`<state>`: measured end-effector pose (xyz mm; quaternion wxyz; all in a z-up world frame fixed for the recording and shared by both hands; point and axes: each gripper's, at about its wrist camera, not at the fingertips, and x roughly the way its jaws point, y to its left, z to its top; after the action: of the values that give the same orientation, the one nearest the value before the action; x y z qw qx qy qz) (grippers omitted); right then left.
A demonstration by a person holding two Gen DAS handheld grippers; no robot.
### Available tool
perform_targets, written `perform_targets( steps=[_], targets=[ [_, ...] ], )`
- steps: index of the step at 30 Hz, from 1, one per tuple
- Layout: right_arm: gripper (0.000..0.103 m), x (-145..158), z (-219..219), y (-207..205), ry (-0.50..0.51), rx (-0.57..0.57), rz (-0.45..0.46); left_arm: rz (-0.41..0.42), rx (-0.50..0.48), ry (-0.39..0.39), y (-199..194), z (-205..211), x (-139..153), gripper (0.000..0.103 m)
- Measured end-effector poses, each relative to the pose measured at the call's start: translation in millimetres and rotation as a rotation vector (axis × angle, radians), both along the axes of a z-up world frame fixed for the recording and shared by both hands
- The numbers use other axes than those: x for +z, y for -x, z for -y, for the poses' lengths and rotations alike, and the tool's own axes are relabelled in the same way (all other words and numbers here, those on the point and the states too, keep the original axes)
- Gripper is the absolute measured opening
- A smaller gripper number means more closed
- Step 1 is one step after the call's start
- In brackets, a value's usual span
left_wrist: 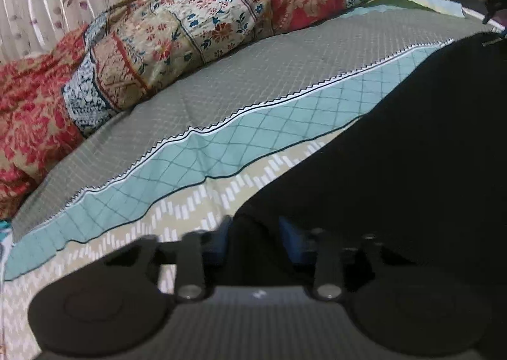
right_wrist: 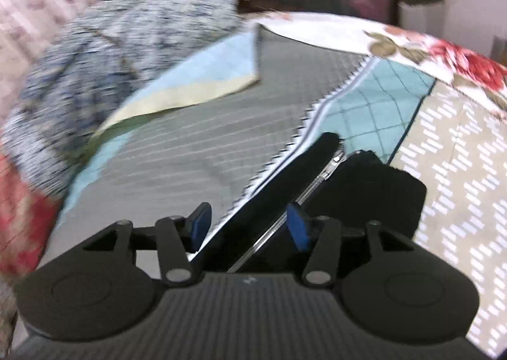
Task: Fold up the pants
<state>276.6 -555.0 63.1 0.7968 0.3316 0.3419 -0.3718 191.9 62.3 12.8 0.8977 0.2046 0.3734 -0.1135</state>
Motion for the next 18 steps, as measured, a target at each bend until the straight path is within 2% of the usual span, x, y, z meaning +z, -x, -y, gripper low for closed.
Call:
perform_targets(
  steps=[1, 4, 5, 6, 7, 12, 15, 18],
  targets=[
    [0.058, -6, 4, -6, 0.013, -0.019, -0.026, 0.008, 0.003, -0.006, 3, 1, 1, 0.017],
    [0.057, -17, 10, -7, 0.026, -0.053, -0.049, 0.044, 0.005, -0.020, 13, 5, 6, 0.014],
    [0.038, -16, 8, -8, 0.053, -0.055, -0.055, 0.056, 0.006, -0.028, 16, 7, 9, 0.013],
    [0.009, -16, 7, -7, 0.078, -0.056, -0.087, 0.070, 0.008, -0.032, 19, 8, 11, 0.013],
    [0.003, -15, 8, -3, 0.070, -0.045, -0.069, 0.089, 0.012, -0.033, 24, 8, 15, 0.013],
    [0.003, 22, 16, 56, 0.013, -0.090, 0.147, 0.168, 0.042, -0.006, 45, 8, 47, 0.013],
    [0.003, 57, 19, 110, -0.033, -0.081, 0.289, 0.224, 0.051, 0.020, 71, 8, 70, 0.012],
    [0.003, 92, 15, 166, -0.024, -0.050, 0.373, 0.266, 0.049, 0.047, 103, 6, 90, 0.012]
  ],
)
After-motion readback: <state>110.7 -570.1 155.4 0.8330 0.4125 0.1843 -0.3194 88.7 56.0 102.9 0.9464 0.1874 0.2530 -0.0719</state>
